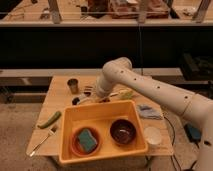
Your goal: Place brush in metal cup
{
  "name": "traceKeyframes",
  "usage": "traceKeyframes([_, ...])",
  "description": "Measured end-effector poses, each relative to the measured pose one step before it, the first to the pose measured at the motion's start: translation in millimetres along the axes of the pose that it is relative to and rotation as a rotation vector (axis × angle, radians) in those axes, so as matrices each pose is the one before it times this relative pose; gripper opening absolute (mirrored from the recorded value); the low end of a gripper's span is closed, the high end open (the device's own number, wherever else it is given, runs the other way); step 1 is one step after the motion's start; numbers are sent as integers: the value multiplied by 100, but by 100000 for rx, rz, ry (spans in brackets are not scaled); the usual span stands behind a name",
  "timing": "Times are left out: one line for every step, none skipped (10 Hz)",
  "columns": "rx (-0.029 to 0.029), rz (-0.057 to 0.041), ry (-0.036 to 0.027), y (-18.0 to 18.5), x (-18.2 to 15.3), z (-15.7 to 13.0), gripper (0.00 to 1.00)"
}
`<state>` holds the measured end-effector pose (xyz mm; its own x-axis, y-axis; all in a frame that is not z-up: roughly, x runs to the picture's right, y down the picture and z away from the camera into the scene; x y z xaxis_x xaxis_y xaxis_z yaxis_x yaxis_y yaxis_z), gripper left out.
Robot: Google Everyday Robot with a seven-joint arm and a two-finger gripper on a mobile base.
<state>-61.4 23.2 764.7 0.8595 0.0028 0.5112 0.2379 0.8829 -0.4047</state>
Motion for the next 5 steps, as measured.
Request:
traceKeyframes([761, 194, -380, -1169, 252, 169, 10])
traceKeyframes([1092, 162, -309, -1517, 158, 419, 10])
traceKeyframes([1369, 471, 198, -1788, 262, 810, 10])
traceKeyframes([1111, 1118, 642, -1395, 545, 823, 10])
traceKeyframes([988, 1241, 1073, -1221, 582, 839, 10])
